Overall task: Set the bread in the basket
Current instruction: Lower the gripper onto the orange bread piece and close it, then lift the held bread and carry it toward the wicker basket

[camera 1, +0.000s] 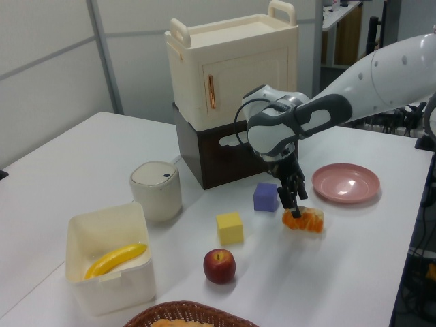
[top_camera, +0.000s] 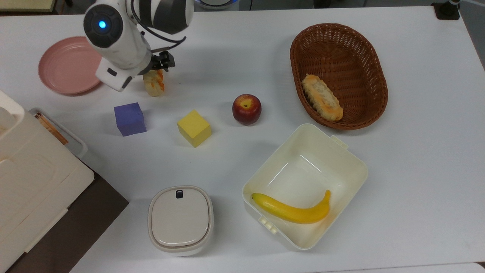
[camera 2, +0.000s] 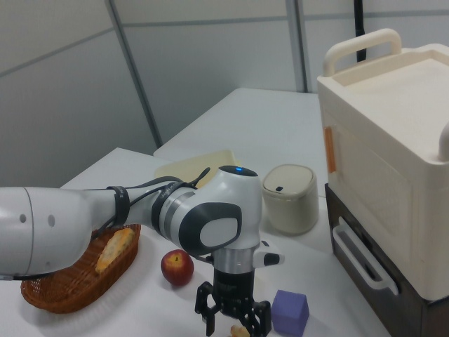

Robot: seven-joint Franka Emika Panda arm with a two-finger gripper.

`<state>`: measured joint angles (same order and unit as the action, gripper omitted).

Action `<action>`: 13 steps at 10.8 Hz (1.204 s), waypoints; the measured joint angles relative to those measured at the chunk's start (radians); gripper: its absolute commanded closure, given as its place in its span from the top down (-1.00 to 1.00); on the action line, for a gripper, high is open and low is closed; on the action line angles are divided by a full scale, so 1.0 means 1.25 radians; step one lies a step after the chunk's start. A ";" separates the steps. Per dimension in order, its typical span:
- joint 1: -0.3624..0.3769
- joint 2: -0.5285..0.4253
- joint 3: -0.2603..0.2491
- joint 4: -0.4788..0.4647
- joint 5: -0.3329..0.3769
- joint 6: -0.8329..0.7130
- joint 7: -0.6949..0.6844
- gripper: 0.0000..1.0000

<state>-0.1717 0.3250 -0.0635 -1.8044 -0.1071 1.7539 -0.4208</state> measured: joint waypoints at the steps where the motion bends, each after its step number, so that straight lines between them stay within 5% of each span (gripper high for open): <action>1: 0.008 0.010 0.000 0.000 0.000 0.000 0.001 -0.09; 3: 0.019 0.023 0.000 0.000 -0.028 0.000 0.005 -0.88; 4: 0.023 0.026 0.001 0.000 -0.035 0.000 0.005 -0.98; 10: 0.068 0.012 0.005 0.107 -0.038 -0.117 0.011 -0.94; 13: 0.104 -0.023 0.060 0.164 -0.036 -0.182 0.053 -0.94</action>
<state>-0.0418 0.2962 0.0110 -1.5993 -0.1527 1.5260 -0.3544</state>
